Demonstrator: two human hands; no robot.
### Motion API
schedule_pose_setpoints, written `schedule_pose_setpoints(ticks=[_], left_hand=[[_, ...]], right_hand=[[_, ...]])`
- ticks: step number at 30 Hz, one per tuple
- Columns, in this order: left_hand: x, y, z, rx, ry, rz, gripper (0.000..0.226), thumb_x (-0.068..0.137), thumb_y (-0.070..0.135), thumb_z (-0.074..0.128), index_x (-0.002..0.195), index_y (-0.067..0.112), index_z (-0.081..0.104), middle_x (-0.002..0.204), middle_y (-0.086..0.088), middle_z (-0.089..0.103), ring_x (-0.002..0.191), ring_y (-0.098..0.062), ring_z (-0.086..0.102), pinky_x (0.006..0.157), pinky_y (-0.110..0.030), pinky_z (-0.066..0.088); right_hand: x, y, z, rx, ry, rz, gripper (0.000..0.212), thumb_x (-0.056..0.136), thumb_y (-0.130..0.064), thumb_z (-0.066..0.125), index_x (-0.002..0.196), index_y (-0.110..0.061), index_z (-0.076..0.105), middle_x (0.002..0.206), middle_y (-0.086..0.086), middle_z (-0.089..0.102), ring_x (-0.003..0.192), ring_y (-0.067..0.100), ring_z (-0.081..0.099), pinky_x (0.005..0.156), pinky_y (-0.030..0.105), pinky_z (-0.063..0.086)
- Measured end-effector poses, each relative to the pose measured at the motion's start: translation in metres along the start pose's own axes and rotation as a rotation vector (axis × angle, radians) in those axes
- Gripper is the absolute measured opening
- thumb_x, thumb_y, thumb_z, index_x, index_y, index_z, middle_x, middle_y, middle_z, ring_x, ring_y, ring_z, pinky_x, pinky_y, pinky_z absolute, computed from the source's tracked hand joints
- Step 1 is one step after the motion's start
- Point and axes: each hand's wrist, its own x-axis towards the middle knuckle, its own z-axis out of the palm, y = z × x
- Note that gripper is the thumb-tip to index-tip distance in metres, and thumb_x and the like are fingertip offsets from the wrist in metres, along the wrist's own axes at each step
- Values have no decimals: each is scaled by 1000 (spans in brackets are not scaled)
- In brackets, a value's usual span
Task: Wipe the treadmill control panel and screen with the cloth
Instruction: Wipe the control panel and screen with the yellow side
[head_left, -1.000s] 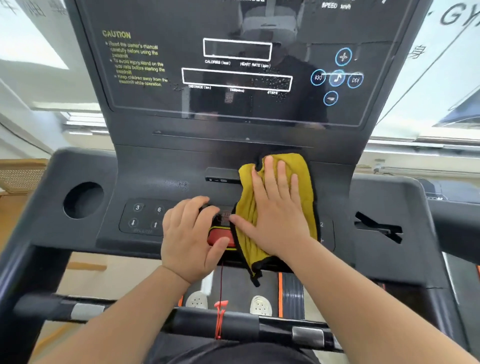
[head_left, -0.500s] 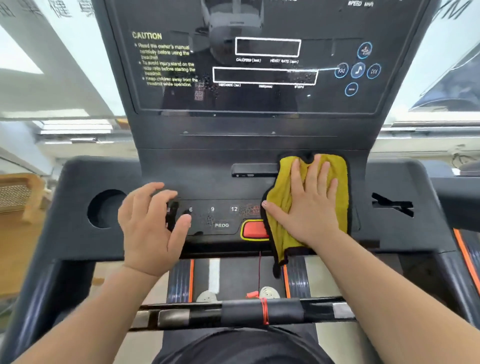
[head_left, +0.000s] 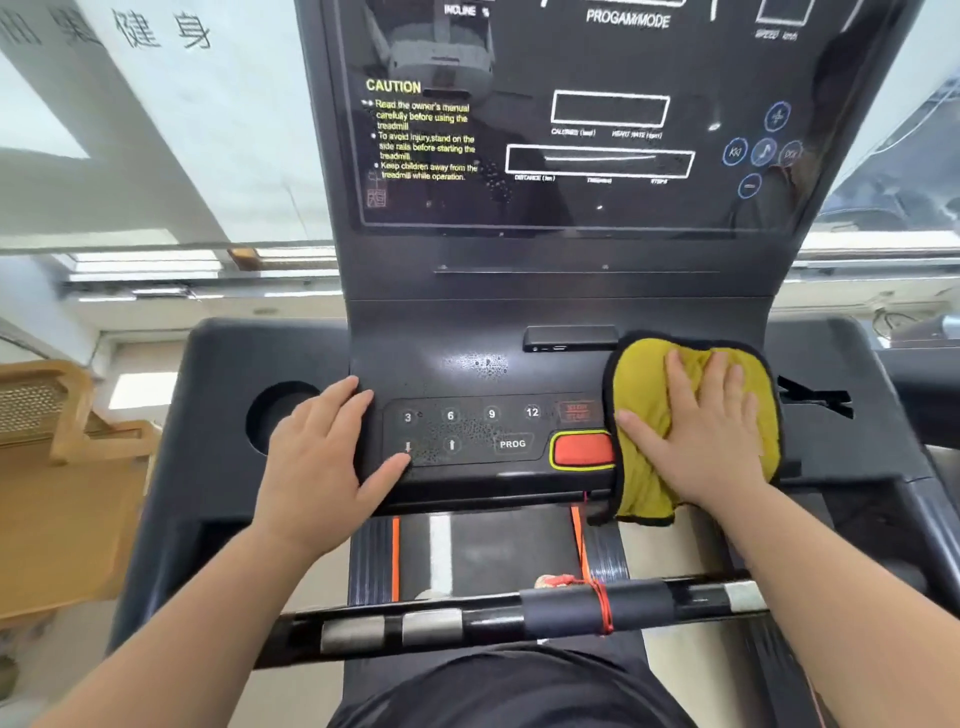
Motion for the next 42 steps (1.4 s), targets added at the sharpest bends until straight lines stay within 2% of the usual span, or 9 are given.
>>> schedule_pose_setpoints(ticks=[4,9,13,16,21,27,33,39,42], left_hand=[[5,6,0,-18,-27,-15,83,85,68,44,141,7,52,149,-11,49,131,-33,48,108,-51,38],[3,-13,-9,45,3,-35,75,90,64,38,139,10,54,145,-11,53,127,-36,51,102,-54,42],[10,-27,-13,107,-5,-164,72,92,63,31,138,13,53,145,-12,51,130,-36,44,102,-55,37],[12,-39,-15,115,-12,-123,71,92,62,32,137,12,55,143,-12,52,130,-35,44,103,-55,37],[7,-47,-13,134,-10,-45,68,91,60,38,134,10,58,140,-13,54,130,-37,47,103,-55,36],[5,-68,-19,99,-3,-118,67,90,58,38,135,12,57,143,-13,51,133,-38,44,106,-57,34],[4,-68,-18,40,56,-99,63,91,54,41,133,10,58,141,-14,53,131,-38,46,106,-54,33],[3,-69,-18,-29,89,-115,62,91,53,40,131,10,59,140,-13,54,131,-35,43,107,-51,30],[3,-70,-18,-38,89,-111,62,91,53,40,129,9,60,138,-14,55,130,-36,45,106,-52,32]], right_hand=[[2,-71,-3,69,-55,117,121,79,-93,12,163,-9,-12,166,34,-12,155,50,-13,123,67,-2],[-37,-148,14,-37,-27,-129,117,77,-89,-5,163,-10,-12,166,35,-7,154,53,-11,121,70,0],[-57,-167,23,-87,-35,-370,103,85,-85,0,163,-19,-14,167,29,-18,154,49,-16,123,69,-3],[-63,-145,30,-125,44,-516,97,91,-85,7,165,-24,3,170,25,-2,157,47,-2,125,62,3],[-56,-113,22,-138,7,-259,107,89,-88,3,165,-13,11,167,33,7,155,52,4,125,66,12],[-45,-174,19,-58,-20,-318,110,84,-87,-7,164,-12,-8,167,27,-21,155,46,-17,126,63,-3],[-31,-229,12,-48,-7,-533,101,91,-85,14,164,-21,-13,164,23,-33,150,44,-34,124,62,-12],[-44,-192,21,-169,3,-1017,85,97,-77,26,165,-28,11,173,4,-1,160,33,-5,126,58,2],[-45,-152,23,-194,82,-966,82,98,-78,24,164,-34,6,174,7,6,159,39,1,125,63,7]])
